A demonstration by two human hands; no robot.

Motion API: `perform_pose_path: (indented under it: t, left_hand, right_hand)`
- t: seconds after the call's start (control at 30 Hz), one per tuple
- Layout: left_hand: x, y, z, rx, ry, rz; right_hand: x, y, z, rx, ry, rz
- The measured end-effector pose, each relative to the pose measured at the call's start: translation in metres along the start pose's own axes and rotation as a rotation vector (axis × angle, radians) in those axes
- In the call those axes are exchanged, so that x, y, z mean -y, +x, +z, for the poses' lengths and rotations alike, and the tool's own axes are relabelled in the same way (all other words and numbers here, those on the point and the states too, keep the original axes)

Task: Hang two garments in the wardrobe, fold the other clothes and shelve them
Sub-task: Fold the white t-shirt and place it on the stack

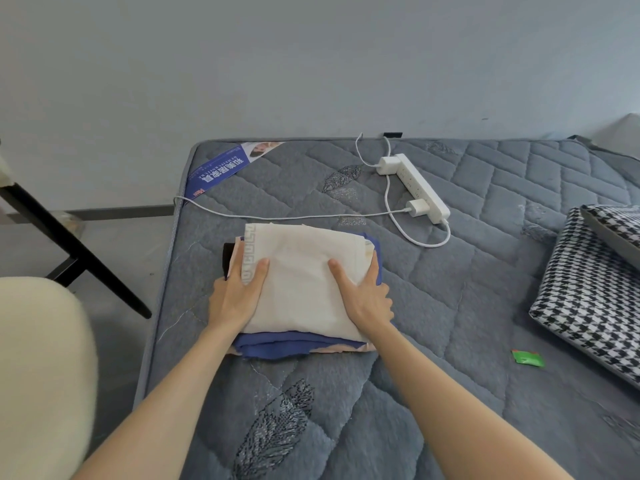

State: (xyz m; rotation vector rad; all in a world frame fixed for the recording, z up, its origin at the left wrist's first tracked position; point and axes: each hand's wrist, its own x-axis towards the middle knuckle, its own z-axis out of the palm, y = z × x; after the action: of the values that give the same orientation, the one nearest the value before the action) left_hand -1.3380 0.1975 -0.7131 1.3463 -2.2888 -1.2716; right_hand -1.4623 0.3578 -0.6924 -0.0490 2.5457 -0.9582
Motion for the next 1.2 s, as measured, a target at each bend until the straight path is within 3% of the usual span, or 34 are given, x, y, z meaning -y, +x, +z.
perform_pose_path:
  t: [0.3, 0.57, 0.9, 1.2]
  left_hand:
    - [0.003, 0.007, -0.002, 0.088, 0.003, -0.114]
    - [-0.002, -0.011, -0.012, 0.093, -0.234, -0.22]
    - [0.018, -0.073, -0.041, 0.126, -0.375, -0.147]
    - [0.019, -0.138, -0.072, -0.016, -0.46, -0.089]
  right_hand:
    - [-0.005, 0.007, -0.012, 0.104, -0.005, -0.077]
    - [-0.013, -0.006, -0.029, 0.213, 0.122, -0.036]
    - [-0.028, -0.059, -0.036, 0.253, 0.153, -0.072]
    - [-0.028, -0.108, -0.055, 0.264, 0.219, -0.196]
